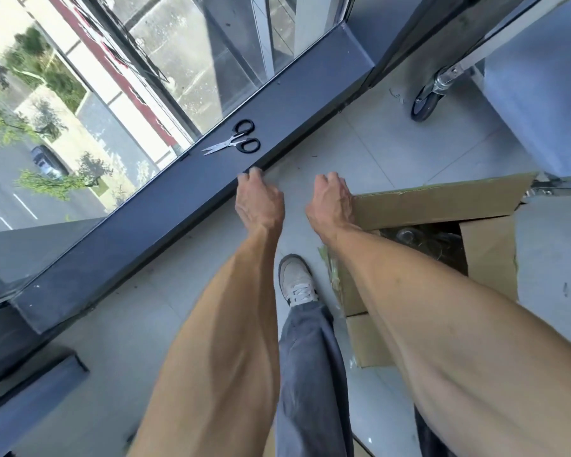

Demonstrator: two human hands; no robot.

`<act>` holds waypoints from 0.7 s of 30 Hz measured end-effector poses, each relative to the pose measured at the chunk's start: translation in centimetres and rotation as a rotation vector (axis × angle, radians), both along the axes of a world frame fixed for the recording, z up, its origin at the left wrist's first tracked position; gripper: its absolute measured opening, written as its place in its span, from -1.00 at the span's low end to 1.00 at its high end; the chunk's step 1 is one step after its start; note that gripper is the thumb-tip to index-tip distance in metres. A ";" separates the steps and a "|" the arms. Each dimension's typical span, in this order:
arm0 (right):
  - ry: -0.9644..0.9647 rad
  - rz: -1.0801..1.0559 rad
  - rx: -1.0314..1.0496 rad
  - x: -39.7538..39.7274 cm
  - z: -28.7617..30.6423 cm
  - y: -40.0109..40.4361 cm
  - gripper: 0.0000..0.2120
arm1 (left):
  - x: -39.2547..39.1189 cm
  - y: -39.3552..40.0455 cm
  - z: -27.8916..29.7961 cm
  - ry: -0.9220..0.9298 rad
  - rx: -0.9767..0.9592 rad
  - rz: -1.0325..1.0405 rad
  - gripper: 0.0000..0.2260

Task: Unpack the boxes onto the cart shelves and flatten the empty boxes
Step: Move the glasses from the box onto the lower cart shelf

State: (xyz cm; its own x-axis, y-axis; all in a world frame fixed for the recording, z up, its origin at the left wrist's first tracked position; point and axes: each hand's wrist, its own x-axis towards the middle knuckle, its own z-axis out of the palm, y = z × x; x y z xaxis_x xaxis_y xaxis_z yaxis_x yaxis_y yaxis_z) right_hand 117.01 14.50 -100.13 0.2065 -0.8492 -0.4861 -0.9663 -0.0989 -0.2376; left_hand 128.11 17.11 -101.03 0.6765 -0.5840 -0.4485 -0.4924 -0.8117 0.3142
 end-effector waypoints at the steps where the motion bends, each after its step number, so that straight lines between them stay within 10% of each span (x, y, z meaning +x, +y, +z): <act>1: -0.030 -0.006 -0.065 -1.6 1.0 0.1 -0.80 | -1.9 0.8 0.7 0.007 -0.011 -0.078 -0.75; 5: -0.006 -0.031 -0.199 -7.8 3.4 0.7 -0.84 | -9.4 2.9 2.4 0.092 -0.049 -0.319 -0.85; 11: 0.347 0.022 0.266 -19.7 1.9 1.7 -0.78 | -22.1 4.4 1.5 0.254 0.067 -0.637 -0.84; 21: 0.549 0.979 0.411 -35.4 0.2 4.0 -0.67 | -32.5 9.0 -1.4 -0.117 0.670 -1.019 -0.82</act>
